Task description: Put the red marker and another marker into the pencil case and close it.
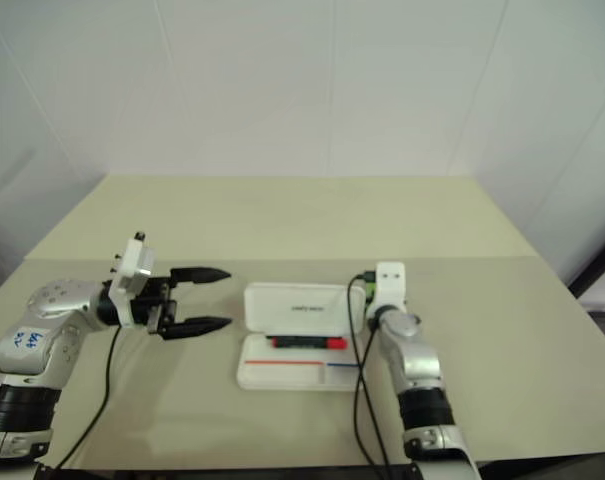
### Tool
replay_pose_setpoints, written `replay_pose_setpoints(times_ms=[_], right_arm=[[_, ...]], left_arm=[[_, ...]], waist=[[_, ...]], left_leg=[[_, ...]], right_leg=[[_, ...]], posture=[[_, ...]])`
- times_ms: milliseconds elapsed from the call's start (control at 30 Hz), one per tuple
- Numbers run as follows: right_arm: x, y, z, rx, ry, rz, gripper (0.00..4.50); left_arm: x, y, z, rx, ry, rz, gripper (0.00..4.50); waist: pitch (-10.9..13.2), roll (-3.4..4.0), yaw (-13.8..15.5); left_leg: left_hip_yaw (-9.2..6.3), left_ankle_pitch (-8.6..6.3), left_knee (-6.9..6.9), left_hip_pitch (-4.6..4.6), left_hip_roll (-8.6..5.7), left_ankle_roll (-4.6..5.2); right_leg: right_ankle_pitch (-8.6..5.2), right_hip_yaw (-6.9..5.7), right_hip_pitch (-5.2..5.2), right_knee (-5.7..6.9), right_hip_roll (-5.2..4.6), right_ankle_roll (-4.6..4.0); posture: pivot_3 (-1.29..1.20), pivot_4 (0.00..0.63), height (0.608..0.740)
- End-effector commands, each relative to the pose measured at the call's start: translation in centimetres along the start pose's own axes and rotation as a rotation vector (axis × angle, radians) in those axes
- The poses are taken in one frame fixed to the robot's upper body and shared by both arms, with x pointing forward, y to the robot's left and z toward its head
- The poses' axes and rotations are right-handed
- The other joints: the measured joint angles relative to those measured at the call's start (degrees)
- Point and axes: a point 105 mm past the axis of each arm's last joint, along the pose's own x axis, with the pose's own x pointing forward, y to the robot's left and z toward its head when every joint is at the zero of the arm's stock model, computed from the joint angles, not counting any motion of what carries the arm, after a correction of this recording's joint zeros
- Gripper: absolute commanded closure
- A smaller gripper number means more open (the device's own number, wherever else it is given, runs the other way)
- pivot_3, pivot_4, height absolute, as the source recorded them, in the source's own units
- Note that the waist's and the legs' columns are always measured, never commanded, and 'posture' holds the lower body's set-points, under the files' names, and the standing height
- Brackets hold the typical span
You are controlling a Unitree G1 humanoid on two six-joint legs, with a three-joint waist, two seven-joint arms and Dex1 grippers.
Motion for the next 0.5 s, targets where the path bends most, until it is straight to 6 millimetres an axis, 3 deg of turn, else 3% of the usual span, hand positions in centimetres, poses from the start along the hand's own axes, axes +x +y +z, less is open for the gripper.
replay_pose_setpoints(times_ms=[33, 67, 167, 500], right_arm=[[-0.01, -1.11, -1.77, 0.039, 0.073, -0.065, 0.0], [0.02, -1.25, -2.03, 0.05, 0.088, -0.077, 0.0], [0.07, -1.68, -2.66, 0.063, 0.12, -0.11, 0.58], [0.08, -1.78, -2.49, 0.057, 0.117, -0.108, 3.58]], left_arm=[[0.18, -0.16, 0.88, 0.044, -0.022, -0.011, 0.01], [0.19, -0.16, 0.88, 0.044, -0.022, -0.011, 0.01], [0.21, -0.13, 0.9, 0.045, -0.022, -0.009, 0.0], [0.24, -0.2, 0.93, 0.046, -0.024, -0.006, 0.0]], waist=[[0.0, 0.0, 0.22], [0.0, 0.0, 0.26], [-0.01, -0.02, 0.3], [-0.1, -0.15, 0.37]], left_leg=[[0.0, 0.0, -0.03, 0.0, 0.0, 0.0], [0.0, 0.0, -0.05, 0.0, 0.01, 0.0], [0.0, 0.01, -0.05, 0.0, 0.01, -0.01], [-0.03, 0.04, -0.05, 0.03, 0.02, -0.04]], right_leg=[[-0.01, 0.0, -0.01, -0.01, 0.0, -0.01], [-0.02, 0.0, -0.02, -0.01, 0.0, -0.02], [-0.02, -0.01, -0.02, 0.0, 0.0, -0.03], [-0.04, -0.03, -0.01, 0.05, 0.02, -0.07]], posture=[[0.0, 0.15, 0.74], [0.0, 0.15, 0.74], [0.0, 0.15, 0.74], [0.0, 0.15, 0.74]])
